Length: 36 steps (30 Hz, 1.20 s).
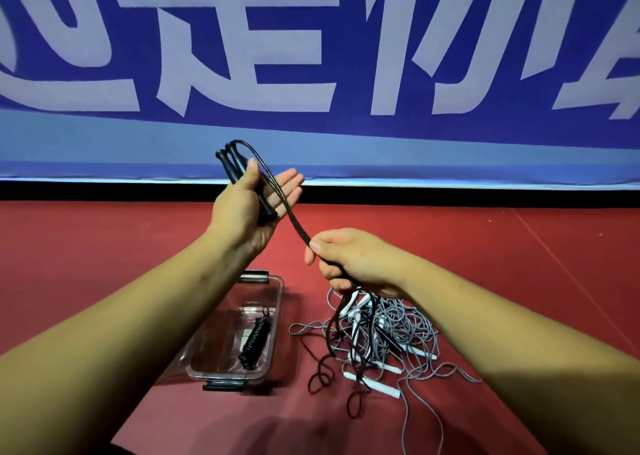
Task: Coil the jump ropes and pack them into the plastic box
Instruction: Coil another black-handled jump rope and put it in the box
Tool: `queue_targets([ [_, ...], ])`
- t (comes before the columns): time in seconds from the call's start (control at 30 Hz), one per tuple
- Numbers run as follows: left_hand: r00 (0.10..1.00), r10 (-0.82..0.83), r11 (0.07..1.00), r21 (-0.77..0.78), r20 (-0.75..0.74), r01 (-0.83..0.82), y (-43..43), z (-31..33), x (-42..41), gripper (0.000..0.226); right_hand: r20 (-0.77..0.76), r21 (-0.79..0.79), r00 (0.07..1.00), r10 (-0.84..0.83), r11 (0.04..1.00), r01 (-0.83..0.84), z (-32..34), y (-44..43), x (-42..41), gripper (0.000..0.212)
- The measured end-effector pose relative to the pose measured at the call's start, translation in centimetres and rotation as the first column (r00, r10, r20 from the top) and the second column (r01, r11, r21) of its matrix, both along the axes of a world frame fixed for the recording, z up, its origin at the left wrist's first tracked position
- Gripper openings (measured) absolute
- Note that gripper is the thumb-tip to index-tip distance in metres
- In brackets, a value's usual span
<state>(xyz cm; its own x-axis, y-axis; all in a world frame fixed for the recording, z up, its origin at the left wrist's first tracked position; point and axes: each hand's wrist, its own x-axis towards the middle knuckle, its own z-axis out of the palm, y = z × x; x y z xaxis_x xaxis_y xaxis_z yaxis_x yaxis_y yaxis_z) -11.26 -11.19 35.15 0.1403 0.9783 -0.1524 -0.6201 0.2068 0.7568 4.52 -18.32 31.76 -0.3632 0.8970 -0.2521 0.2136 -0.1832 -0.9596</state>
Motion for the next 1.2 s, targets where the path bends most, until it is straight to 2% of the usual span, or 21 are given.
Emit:
queue_targets([
  [0.17, 0.993, 0.011, 0.997, -0.073, 0.117, -0.003, -0.1, 0.7, -0.7, 0.050, 0.101, 0.029, 0.995, 0.024, 0.999, -0.027, -0.4, -0.2, -1.3, 0.031],
  [0.33, 1.000, -0.019, 0.998, -0.052, 0.015, 0.019, -0.3, 0.8, -1.0, 0.044, 0.094, -0.034, 0.995, 0.043, 0.999, -0.040, -0.5, -0.9, -2.4, 0.036],
  [0.4, 0.998, -0.053, 0.997, -0.052, 0.017, 0.054, -0.7, 1.0, -0.9, 0.043, 0.112, -0.036, 0.992, 0.051, 0.998, -0.048, -0.4, -1.1, -2.9, 0.037],
  [0.47, 0.996, -0.035, 0.999, -0.020, -0.088, 0.033, -0.7, 1.0, -0.8, 0.039, 0.152, -0.024, 0.986, 0.073, 0.997, -0.070, 0.0, -1.4, -3.5, 0.037],
  [0.53, 0.953, 0.010, 0.994, 0.105, -0.302, 0.023, -0.4, 0.8, -0.8, 0.034, 0.205, 0.026, 0.976, 0.076, 0.996, -0.083, 0.5, -1.8, -4.3, 0.035],
  [0.6, 0.859, 0.104, 0.969, 0.245, -0.502, 0.026, 0.0, 0.6, -0.8, 0.030, 0.232, 0.090, 0.970, 0.077, 0.991, -0.100, 1.5, -2.2, -5.0, 0.025],
  [0.63, 0.783, 0.171, 0.952, 0.306, -0.599, 0.025, 0.3, 0.5, -0.9, 0.029, 0.232, 0.116, 0.969, 0.086, 0.987, -0.116, 2.2, -2.2, -5.1, 0.018],
  [0.73, 0.412, 0.339, 0.891, 0.429, -0.846, 0.149, 0.8, 0.0, -1.6, 0.031, 0.225, 0.122, 0.966, 0.125, 0.980, -0.155, 3.8, -2.3, -3.9, 0.007],
  [0.77, 0.350, 0.332, 0.894, 0.411, -0.876, 0.181, 1.0, -0.2, -1.8, 0.029, 0.242, 0.122, 0.963, 0.116, 0.981, -0.149, 4.2, -2.2, -3.1, 0.007],
  [0.87, 0.277, 0.249, 0.912, 0.321, -0.928, 0.257, 1.2, -0.3, -1.9, 0.021, 0.338, 0.185, 0.940, 0.038, 0.977, -0.106, 5.2, -1.9, -0.8, 0.007],
  [0.93, 0.140, 0.216, 0.902, 0.253, -0.966, 0.351, 0.8, -0.3, -1.5, 0.013, 0.377, 0.233, 0.926, -0.003, 0.968, -0.092, 5.8, -1.5, 0.1, 0.008],
  [1.1, 0.039, 0.265, 0.894, 0.261, -0.963, 0.366, 0.9, -0.3, -1.1, 0.011, 0.395, 0.246, 0.918, -0.014, 0.965, -0.091, 6.1, -1.1, 1.8, 0.010],
  [1.2, -0.005, 0.202, 0.910, 0.185, -0.979, 0.371, 1.1, -0.5, -1.4, 0.011, 0.477, 0.261, 0.878, -0.035, 0.960, -0.103, 5.8, -0.7, 2.9, 0.010],
])
